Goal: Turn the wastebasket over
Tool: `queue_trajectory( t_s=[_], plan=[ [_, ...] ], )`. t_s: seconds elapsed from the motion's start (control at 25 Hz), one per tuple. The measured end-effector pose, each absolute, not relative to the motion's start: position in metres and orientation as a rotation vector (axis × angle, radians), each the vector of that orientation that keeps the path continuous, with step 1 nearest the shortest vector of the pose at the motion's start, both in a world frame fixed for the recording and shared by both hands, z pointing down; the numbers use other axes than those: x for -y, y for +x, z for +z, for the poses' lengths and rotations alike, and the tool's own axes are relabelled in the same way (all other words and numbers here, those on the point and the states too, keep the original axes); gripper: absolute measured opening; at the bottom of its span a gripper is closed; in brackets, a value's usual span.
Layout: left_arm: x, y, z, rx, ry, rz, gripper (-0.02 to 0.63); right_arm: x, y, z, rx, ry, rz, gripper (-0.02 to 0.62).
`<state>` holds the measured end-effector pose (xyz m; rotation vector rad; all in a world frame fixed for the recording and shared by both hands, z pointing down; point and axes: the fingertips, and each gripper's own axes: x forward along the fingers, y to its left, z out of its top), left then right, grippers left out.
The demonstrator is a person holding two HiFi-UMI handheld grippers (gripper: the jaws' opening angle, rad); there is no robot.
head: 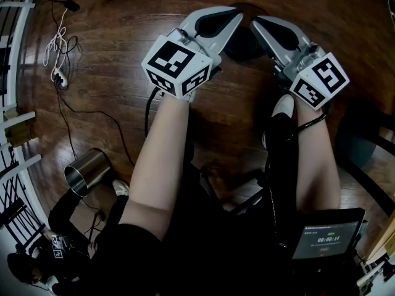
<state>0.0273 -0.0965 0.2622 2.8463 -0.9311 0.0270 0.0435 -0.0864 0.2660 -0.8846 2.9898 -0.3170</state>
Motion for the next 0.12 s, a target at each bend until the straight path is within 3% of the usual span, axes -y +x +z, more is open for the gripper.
queue_trajectory(
  t_s=[0.12],
  plan=[
    [0.1097,0.0389,0.2677,0.924,2.842,0.038,0.000,0.1010,0.0533,0.2738,-2.995,-0.882,-0.334,0.011]
  ],
)
